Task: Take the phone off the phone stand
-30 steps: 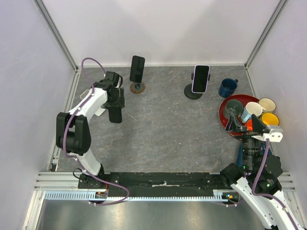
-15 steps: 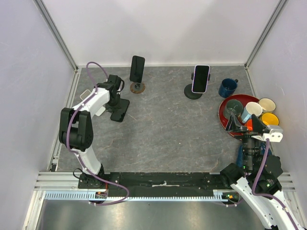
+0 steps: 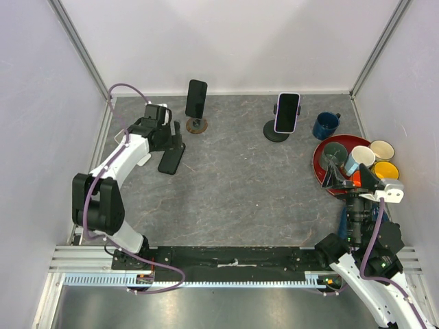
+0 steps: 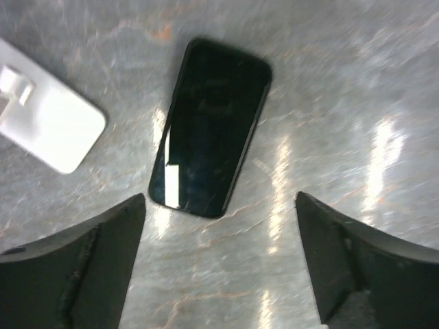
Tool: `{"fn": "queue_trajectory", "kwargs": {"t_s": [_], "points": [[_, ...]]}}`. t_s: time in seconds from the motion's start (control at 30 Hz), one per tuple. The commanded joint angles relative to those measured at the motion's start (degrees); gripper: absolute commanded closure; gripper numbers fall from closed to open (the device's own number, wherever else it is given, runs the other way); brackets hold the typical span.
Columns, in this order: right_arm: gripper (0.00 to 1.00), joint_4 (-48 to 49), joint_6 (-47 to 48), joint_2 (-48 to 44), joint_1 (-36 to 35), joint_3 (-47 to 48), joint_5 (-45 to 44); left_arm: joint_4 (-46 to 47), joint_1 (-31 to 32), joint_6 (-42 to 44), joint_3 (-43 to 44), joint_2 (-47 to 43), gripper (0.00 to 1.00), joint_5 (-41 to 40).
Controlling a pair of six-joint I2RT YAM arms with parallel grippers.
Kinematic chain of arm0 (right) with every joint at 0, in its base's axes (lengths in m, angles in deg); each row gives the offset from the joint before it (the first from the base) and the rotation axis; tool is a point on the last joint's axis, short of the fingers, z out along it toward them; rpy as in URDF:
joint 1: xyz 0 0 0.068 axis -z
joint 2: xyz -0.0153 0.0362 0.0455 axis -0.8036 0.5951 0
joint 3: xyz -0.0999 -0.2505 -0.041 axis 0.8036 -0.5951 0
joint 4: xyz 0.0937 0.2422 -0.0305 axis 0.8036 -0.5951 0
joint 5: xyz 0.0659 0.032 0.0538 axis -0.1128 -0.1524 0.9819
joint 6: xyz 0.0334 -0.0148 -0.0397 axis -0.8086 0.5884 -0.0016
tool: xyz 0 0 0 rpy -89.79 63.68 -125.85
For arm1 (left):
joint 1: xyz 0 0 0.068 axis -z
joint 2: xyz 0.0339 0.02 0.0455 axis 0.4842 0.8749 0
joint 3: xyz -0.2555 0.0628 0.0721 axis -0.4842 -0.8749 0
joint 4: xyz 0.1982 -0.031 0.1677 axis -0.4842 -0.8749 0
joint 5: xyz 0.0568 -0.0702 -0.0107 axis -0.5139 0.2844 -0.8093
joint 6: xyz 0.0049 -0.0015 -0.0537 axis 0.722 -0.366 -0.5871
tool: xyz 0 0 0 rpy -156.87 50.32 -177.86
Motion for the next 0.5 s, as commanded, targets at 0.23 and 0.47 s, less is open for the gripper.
{"fn": "queue_trajectory", "kwargs": {"t_s": [0.23, 0.47], "points": [[0.02, 0.2, 0.1, -0.2, -1.2, 1.7, -1.2, 26.5, 0.1, -1.7, -4.3, -8.8, 0.0, 5.6], [0.02, 0.2, 0.2, -0.2, -1.4, 1.5, -1.5, 33.8, 0.0, 0.6, -1.0, -3.7, 0.0, 9.9]]}}
